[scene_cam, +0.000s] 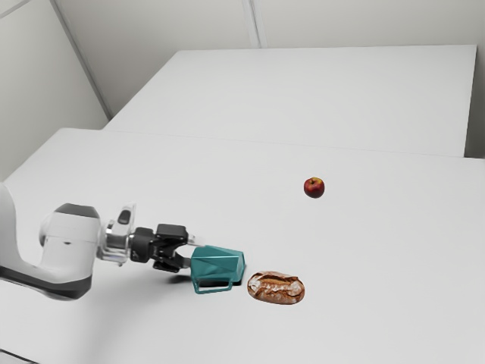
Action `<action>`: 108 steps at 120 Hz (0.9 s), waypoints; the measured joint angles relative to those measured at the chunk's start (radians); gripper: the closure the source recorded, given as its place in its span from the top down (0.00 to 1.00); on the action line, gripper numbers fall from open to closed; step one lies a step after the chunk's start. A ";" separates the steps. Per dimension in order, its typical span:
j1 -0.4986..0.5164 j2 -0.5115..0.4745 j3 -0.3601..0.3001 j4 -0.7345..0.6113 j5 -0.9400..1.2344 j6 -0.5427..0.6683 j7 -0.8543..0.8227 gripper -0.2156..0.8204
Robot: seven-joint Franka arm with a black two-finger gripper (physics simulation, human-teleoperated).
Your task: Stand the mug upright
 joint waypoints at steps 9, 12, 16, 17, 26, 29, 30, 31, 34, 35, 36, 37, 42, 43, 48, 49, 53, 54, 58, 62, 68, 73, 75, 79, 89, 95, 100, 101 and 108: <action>-0.009 0.002 -0.012 0.000 -0.018 0.002 0.014 0.77; -0.010 0.002 -0.014 0.000 -0.022 0.003 0.019 0.77; -0.012 0.002 -0.017 0.000 -0.028 0.004 0.024 0.76; -0.012 0.002 -0.019 -0.001 -0.029 0.005 0.025 0.75; -0.015 0.003 -0.030 -0.001 -0.041 0.008 0.033 0.65; -0.016 0.003 -0.031 -0.001 -0.044 0.009 0.035 0.59; -0.016 0.003 -0.031 -0.001 -0.045 0.009 0.035 0.57; -0.016 0.003 -0.032 -0.002 -0.045 0.009 0.035 0.55; -0.015 0.003 -0.032 -0.002 -0.047 0.010 0.035 0.49; -0.015 0.003 -0.033 -0.002 -0.048 0.010 0.035 0.47; -0.015 0.003 -0.033 -0.002 -0.048 0.010 0.035 0.45; -0.015 0.003 -0.033 -0.002 -0.049 0.010 0.035 0.43; -0.015 0.002 -0.034 -0.002 -0.051 0.011 0.034 0.34; -0.014 0.002 -0.034 -0.002 -0.051 0.011 0.034 0.33; -0.014 0.002 -0.035 -0.002 -0.052 0.012 0.034 0.26; -0.014 0.002 -0.035 -0.002 -0.052 0.012 0.033 0.25; -0.014 0.001 -0.035 -0.001 -0.053 0.012 0.033 0.21; -0.014 0.001 -0.035 -0.001 -0.053 0.012 0.033 0.21; -0.014 0.000 -0.035 -0.001 -0.054 0.013 0.032 0.18; -0.014 -0.001 -0.035 -0.001 -0.054 0.013 0.032 0.15; -0.014 -0.002 -0.035 0.000 -0.054 0.014 0.031 0.12; -0.014 -0.002 -0.035 0.000 -0.055 0.014 0.030 0.10; -0.014 -0.002 -0.035 0.000 -0.055 0.014 0.030 0.10; -0.014 -0.003 -0.035 0.001 -0.055 0.014 0.029 0.08; -0.013 -0.009 -0.039 0.003 -0.055 0.015 0.024 0.07; -0.014 -0.017 -0.041 0.006 -0.054 0.016 0.022 0.06; -0.012 -0.028 -0.042 0.010 -0.050 0.016 0.020 0.05; -0.012 -0.030 -0.042 0.011 -0.049 0.017 0.019 0.05; -0.007 -0.040 -0.042 0.031 -0.036 0.018 0.016 0.05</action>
